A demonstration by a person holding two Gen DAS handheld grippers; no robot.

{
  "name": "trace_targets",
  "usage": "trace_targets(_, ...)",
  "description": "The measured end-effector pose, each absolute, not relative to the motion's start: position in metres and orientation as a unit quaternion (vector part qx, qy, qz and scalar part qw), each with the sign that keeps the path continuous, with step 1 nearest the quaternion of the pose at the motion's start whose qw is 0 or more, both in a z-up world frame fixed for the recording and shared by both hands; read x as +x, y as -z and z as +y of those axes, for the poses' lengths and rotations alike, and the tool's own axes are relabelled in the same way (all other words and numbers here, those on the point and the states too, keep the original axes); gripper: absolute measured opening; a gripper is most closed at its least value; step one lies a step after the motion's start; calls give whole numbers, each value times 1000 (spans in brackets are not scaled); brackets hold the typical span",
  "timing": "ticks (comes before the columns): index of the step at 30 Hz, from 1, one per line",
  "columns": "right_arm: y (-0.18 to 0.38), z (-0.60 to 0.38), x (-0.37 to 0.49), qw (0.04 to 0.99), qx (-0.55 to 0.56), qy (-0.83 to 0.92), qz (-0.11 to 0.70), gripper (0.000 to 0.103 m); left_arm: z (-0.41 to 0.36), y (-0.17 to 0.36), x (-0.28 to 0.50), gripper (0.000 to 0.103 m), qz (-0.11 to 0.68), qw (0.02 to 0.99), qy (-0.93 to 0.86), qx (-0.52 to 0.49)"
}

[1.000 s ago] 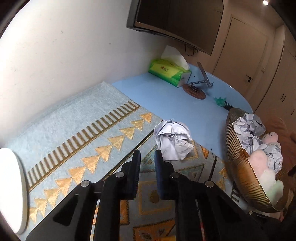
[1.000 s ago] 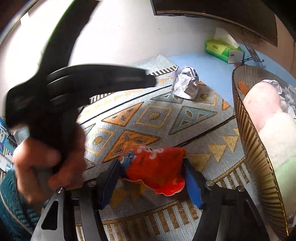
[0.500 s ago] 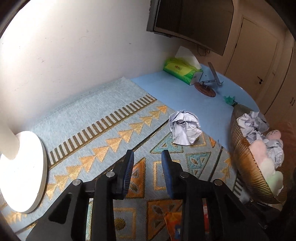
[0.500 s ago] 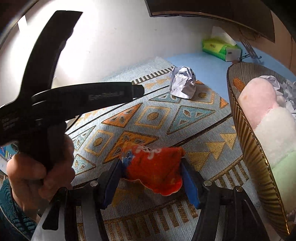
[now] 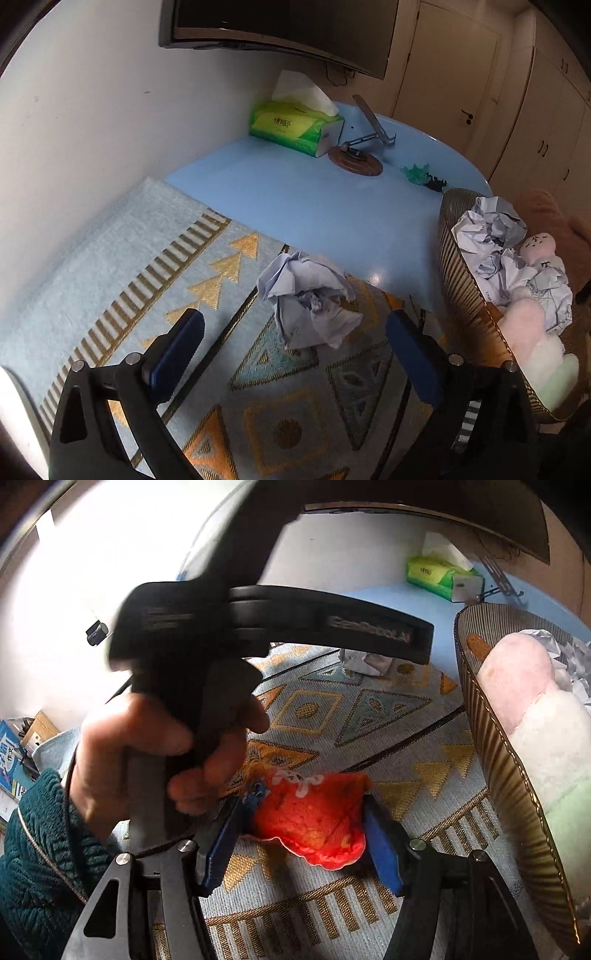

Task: Organize objects
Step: 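Grasp the last paper ball with the left tool while the right tool grasps the red plush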

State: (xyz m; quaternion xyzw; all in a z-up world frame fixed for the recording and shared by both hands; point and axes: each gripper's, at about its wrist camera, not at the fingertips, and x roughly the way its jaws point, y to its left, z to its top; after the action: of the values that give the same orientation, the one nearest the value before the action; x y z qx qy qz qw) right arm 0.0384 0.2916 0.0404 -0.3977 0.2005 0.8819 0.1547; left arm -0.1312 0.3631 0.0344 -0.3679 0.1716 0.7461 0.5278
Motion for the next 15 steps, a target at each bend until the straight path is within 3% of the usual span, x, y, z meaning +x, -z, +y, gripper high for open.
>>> trace_targets(1, -40, 291, 38, 157, -399, -882, 198, 64, 368, -32, -132, 92, 178, 525, -747, -368)
trace_targets(2, -41, 288, 38, 159, -400, -882, 192, 62, 373, -29, -131, 78, 186, 521, -748, -366)
trace_targets(3, -41, 286, 38, 159, -400, -883, 187, 60, 378, -25, -131, 39, 196, 526, -740, -371)
trace_targets(8, -48, 274, 44, 154, -388, -893, 169, 52, 371, -33, -125, 33, 191, 530, -746, -355)
trace_targets(9, -51, 272, 48, 145, -379, -898, 169, 41, 366, -36, -123, 33, 188, 526, -749, -356)
trace_targets(10, -54, 271, 54, 135, -371, -903, 169, 37, 359, -40, -120, 33, 184, 522, -754, -354)
trace_targets(15, -55, 264, 67, 115, -386, -898, 175, 31, 299, -62, -102, 33, 163, 471, -796, -344)
